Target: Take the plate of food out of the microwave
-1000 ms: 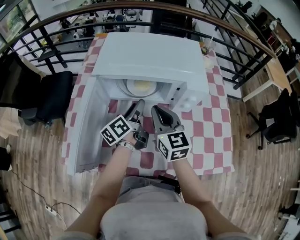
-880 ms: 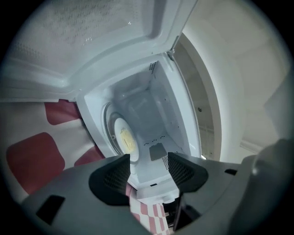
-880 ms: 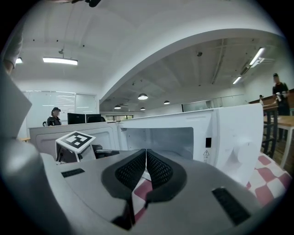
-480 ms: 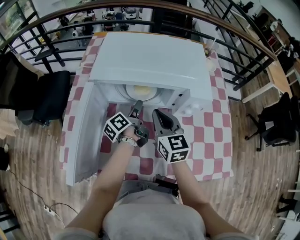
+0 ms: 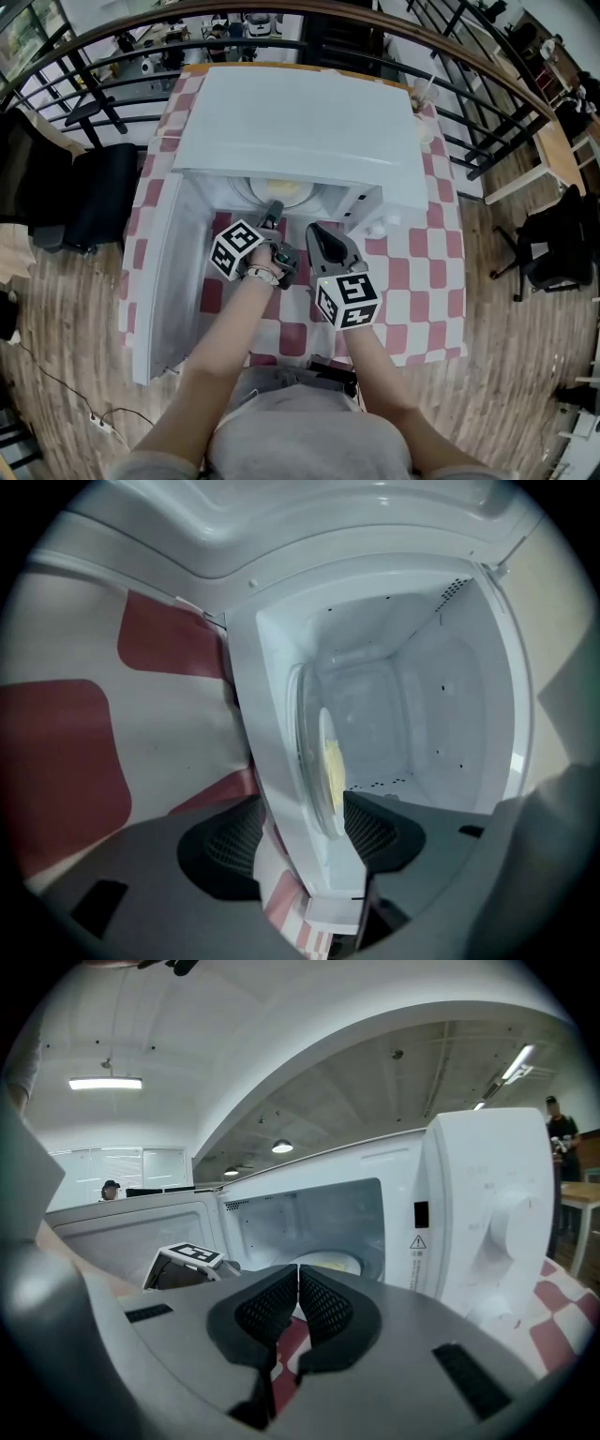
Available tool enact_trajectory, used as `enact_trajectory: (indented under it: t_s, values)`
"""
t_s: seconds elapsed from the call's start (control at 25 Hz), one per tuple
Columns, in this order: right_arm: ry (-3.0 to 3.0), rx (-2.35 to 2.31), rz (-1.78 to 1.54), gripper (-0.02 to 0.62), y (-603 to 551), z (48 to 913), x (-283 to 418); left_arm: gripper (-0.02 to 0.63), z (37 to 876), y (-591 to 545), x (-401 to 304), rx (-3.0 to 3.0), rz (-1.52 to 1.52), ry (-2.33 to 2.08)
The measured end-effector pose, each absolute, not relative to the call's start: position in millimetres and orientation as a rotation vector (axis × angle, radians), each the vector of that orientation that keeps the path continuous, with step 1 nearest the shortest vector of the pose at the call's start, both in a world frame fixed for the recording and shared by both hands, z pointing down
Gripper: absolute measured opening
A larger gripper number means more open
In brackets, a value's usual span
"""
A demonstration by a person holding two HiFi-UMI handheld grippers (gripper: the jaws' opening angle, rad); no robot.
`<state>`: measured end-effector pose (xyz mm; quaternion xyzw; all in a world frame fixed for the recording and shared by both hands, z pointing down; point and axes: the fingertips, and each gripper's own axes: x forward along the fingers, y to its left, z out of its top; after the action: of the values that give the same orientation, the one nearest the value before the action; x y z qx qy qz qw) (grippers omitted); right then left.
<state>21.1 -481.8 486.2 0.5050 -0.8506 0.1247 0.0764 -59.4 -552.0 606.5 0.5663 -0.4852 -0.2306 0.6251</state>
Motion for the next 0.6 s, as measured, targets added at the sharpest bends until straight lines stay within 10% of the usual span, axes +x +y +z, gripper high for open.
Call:
enact_trajectory:
  t_s: [0.6]
  values:
    - [-2.518, 1.529, 0.429, 0.028, -486, 499, 31, 0.262, 618, -567, -60, 1.167, -0.539, -1.162]
